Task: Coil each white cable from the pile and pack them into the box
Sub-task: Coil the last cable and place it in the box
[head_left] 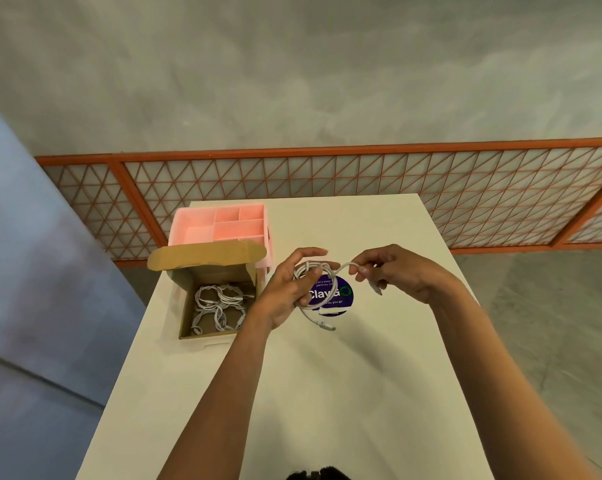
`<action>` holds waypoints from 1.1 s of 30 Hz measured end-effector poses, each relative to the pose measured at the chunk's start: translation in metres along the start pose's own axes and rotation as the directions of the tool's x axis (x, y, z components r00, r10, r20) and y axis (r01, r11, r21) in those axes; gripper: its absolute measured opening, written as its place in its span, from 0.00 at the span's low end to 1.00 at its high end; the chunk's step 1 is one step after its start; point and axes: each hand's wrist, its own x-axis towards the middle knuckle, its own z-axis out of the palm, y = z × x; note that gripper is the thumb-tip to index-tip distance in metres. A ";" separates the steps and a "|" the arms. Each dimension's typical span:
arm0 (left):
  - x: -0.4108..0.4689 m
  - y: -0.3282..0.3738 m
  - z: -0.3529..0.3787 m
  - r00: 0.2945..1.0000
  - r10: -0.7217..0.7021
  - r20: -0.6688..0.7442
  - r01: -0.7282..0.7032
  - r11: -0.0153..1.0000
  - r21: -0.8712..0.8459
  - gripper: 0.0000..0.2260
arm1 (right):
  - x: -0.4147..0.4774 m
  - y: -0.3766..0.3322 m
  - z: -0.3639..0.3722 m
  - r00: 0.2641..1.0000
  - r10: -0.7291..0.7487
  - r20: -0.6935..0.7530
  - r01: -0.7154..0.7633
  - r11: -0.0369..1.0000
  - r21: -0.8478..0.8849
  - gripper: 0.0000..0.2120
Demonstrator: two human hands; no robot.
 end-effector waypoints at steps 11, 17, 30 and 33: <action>0.004 0.011 0.007 0.983 0.042 -0.179 -0.023 0.994 0.109 0.09 | 0.001 0.008 0.003 0.999 -0.044 -0.005 0.044 0.993 0.110 0.11; 0.006 0.018 0.009 0.989 0.050 -0.140 -0.045 0.998 0.042 0.08 | 0.006 0.018 0.003 0.988 -0.096 -0.122 0.111 0.986 0.123 0.09; 0.007 0.018 0.016 0.988 0.075 -0.134 -0.081 0.996 -0.039 0.09 | 0.023 0.035 0.045 0.943 -0.115 -0.311 0.271 0.807 0.524 0.09; 0.008 0.017 0.013 0.987 0.062 -0.150 -0.069 0.997 -0.045 0.10 | 0.026 0.036 0.043 0.922 -0.125 -0.367 0.300 0.830 0.470 0.09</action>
